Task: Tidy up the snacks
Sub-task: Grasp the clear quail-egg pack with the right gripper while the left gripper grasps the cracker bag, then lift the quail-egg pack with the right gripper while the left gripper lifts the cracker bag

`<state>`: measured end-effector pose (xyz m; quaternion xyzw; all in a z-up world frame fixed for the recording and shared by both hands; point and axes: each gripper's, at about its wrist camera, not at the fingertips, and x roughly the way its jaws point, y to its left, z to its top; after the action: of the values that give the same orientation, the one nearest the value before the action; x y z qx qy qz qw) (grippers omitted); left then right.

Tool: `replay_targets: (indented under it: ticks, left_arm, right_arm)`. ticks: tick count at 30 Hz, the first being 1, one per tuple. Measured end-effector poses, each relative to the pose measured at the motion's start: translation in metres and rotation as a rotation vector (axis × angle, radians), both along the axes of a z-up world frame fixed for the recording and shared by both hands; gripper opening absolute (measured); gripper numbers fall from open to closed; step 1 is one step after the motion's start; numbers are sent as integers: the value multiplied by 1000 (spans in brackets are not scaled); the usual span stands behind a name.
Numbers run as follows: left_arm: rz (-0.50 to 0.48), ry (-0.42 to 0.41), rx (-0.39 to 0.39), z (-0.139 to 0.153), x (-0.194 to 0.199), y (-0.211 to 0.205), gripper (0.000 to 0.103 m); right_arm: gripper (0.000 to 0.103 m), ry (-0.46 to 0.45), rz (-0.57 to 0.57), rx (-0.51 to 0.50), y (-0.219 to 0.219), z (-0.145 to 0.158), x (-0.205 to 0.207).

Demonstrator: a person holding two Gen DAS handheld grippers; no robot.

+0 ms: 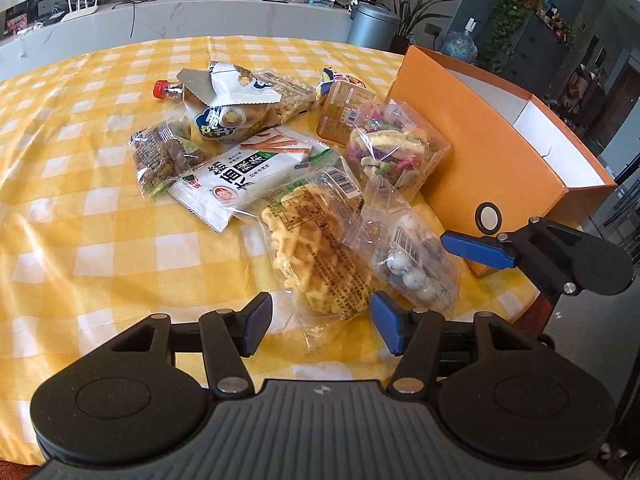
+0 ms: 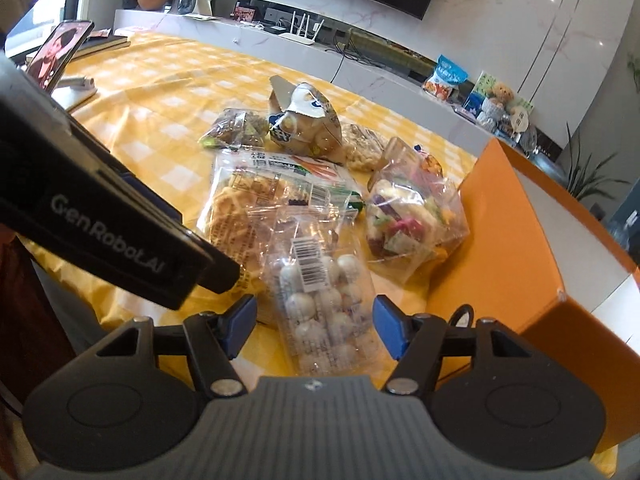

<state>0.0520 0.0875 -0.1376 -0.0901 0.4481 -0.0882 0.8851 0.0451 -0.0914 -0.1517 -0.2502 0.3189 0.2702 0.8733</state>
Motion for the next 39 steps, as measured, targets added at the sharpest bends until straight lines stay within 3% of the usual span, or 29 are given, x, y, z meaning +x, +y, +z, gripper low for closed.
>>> replay_targets:
  ticks: [5,9,11,14,17,21,26,32,36,39]
  left_arm:
    - [4,6,-5,0,-1,0,71]
    - [7,4,-10,1,-1,1,73]
    - [16,3,-25,1,-1,2,75]
    - [46,5,-68,2,2,7,77]
    - [79,9,-110,0,7,11,77]
    - [101,15,-129,-6,17,10,77]
    - [112,24,-131,-13,24,8,77]
    - [95,-1,-104,-14,28,2,79]
    - [76,3,-126,-7,28,0,66]
    - [58,-44,-180,9,20,1,65]
  right_arm:
    - [49,-25,-11,-38,2,-3,2]
    - [34,-24,-18,-11,-2,3,1]
    - [31,-24,-35,6,-5,8,2]
    - [24,15,-89,66,-16,16,7]
    - [16,95,-146,198,-32,29,17]
    - [16,215,-256,332,-50,31,33]
    - [21,248,-305,309,-51,23,38]
    - [17,320,-324,360,-55,11,44]
    - [17,342,-295,387,-54,11,43]
    - [17,360,-288,406,-56,11,45]
